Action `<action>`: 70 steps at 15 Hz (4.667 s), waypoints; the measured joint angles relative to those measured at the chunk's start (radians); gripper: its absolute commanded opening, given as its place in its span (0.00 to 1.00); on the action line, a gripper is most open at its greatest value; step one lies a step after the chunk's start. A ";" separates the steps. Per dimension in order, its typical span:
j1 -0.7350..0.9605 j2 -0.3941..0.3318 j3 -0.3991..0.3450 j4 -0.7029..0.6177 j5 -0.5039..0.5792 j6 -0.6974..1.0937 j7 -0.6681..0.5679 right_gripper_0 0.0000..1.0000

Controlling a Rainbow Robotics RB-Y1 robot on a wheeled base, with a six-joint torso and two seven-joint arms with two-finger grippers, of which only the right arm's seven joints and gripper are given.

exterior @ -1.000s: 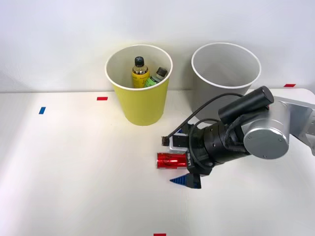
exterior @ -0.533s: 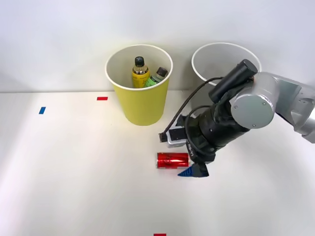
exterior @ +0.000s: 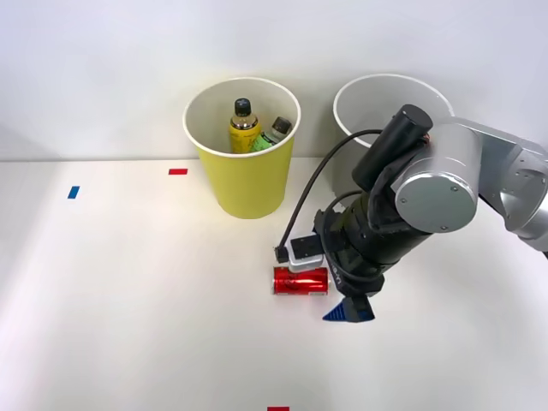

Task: Put cans in the gray bin, plastic bottles in the light green bin

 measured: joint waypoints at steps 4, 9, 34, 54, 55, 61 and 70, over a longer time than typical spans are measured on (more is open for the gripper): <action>0.037 0.023 0.004 -0.018 0.031 0.003 0.002 0.99; 0.050 0.125 0.005 -0.020 0.204 0.042 -0.004 1.00; 0.046 0.298 0.037 0.077 0.448 0.163 -0.117 0.99; 0.059 0.408 0.032 0.188 0.604 0.183 -0.126 0.99; 0.062 0.413 0.032 0.188 0.614 0.183 -0.128 0.99; 0.079 0.471 0.022 0.258 0.673 0.186 -0.131 0.99; 0.079 0.478 0.003 0.263 0.688 0.186 -0.130 0.03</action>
